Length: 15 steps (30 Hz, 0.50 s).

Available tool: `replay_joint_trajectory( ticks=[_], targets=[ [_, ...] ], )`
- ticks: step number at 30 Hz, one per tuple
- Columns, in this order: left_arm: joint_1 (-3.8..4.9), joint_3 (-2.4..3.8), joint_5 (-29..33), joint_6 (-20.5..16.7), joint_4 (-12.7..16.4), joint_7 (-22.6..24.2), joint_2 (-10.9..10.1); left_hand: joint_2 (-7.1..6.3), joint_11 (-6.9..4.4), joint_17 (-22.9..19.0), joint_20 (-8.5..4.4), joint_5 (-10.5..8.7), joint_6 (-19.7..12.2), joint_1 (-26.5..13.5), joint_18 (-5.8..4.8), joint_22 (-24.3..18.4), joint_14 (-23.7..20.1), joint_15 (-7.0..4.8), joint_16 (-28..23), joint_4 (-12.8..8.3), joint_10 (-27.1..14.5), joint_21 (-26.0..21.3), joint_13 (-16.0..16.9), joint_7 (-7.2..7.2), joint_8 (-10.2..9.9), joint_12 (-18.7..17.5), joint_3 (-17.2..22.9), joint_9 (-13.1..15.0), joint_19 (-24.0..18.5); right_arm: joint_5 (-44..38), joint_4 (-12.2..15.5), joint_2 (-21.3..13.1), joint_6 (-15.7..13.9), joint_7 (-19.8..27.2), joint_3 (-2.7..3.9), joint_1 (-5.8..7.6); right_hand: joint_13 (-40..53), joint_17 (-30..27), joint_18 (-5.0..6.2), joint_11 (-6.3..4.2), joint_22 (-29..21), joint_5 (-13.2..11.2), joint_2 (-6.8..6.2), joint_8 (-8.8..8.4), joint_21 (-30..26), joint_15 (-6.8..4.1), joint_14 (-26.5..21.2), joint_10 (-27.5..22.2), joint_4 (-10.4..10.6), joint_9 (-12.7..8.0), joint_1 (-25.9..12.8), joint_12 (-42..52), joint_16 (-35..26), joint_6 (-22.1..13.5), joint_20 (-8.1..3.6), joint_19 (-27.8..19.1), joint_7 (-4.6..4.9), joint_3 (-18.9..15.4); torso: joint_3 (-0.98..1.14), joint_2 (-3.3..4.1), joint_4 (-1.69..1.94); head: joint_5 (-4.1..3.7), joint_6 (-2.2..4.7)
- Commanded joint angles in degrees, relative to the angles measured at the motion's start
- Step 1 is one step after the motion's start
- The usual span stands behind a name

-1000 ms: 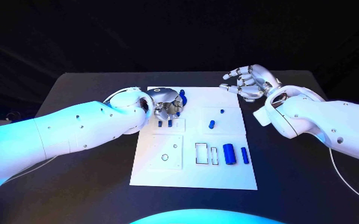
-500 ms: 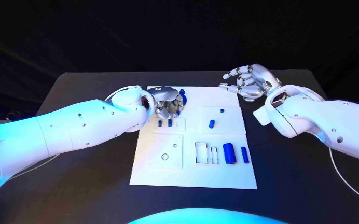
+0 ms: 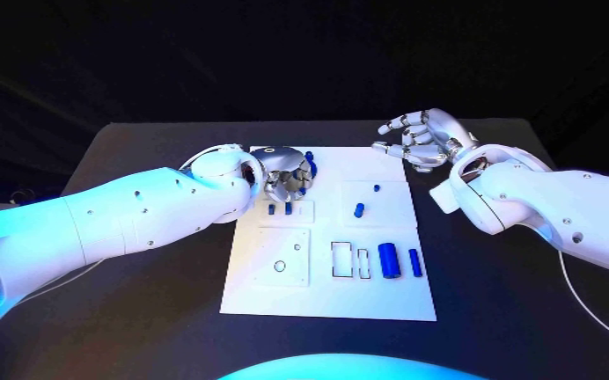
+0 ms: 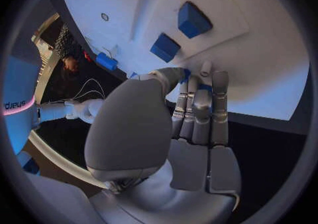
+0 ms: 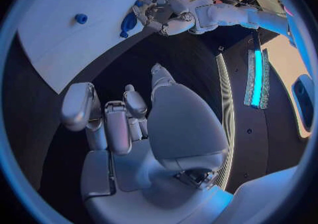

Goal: Assemble the parts on the task board

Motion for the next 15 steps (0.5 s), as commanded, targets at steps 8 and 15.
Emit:
replay_joint_trajectory(
  ticks=[8,15],
  targets=[
    [-0.28,-0.25,0.24,1.91,-0.11,0.00,0.15,1.61,-1.14,2.81,-0.77,-0.17,4.00,-0.35,-0.61,4.27,3.04,-1.07,2.69,-1.94,4.43,3.80,-1.57,-0.26,0.43,-1.62,1.56,0.60,2.82,-0.15,0.15,-0.11,-0.07,0.44,0.02,-0.02,0.07,4.35,0.63,-0.26,0.08,0.33,0.50,0.26,-0.02,-0.41,2.44,-0.20,-0.14,-0.05,-0.05,0.08,-0.20,0.53,-0.01,0.17,-0.07,0.08,-0.06,0.01,-0.01,-0.02,0.00],
    [-0.28,-0.25,0.27,0.11,-0.12,0.19,0.05,3.03,-2.32,5.78,-1.77,-0.15,6.79,-0.38,-1.41,8.31,6.13,-2.16,4.44,-4.27,9.13,7.21,-1.59,-0.33,0.54,-2.21,2.38,1.48,5.99,-0.15,0.16,-0.11,-0.07,0.41,0.02,-0.01,0.07,4.35,0.63,-0.26,0.08,0.33,0.50,0.26,-0.02,-0.41,2.44,-0.20,-0.14,-0.05,-0.05,0.08,-0.20,0.53,-0.01,0.17,-0.07,0.08,-0.08,0.03,0.01,-0.02,0.01]
  ],
)
